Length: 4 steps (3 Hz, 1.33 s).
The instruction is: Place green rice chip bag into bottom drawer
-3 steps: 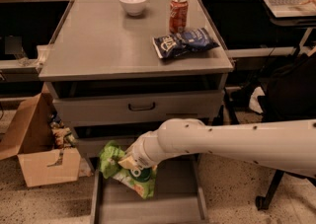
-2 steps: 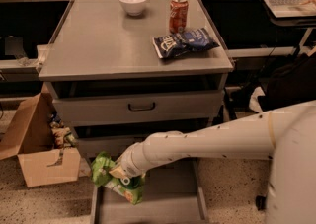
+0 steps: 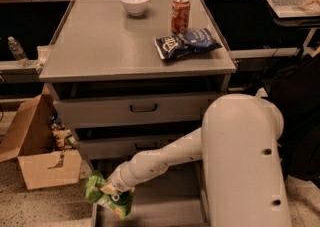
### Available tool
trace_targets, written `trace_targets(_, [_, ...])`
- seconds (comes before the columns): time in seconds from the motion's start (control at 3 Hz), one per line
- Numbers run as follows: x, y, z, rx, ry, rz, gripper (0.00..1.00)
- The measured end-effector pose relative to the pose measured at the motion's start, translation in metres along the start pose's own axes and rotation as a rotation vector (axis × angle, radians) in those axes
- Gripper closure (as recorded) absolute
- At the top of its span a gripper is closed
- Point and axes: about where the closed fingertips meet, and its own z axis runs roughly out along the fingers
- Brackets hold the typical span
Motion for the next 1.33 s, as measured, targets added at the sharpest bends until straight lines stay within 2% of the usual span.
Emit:
trace_targets(0.33, [0.024, -0.006, 0.033, 0.026, 0.007, 0.080, 1.00])
trace_targets(0.67, [0.045, -0.012, 0.050, 0.077, 0.010, 0.166, 0.81])
trace_targets(1.33, [0.061, -0.020, 0.055, 0.129, -0.015, 0.248, 0.36])
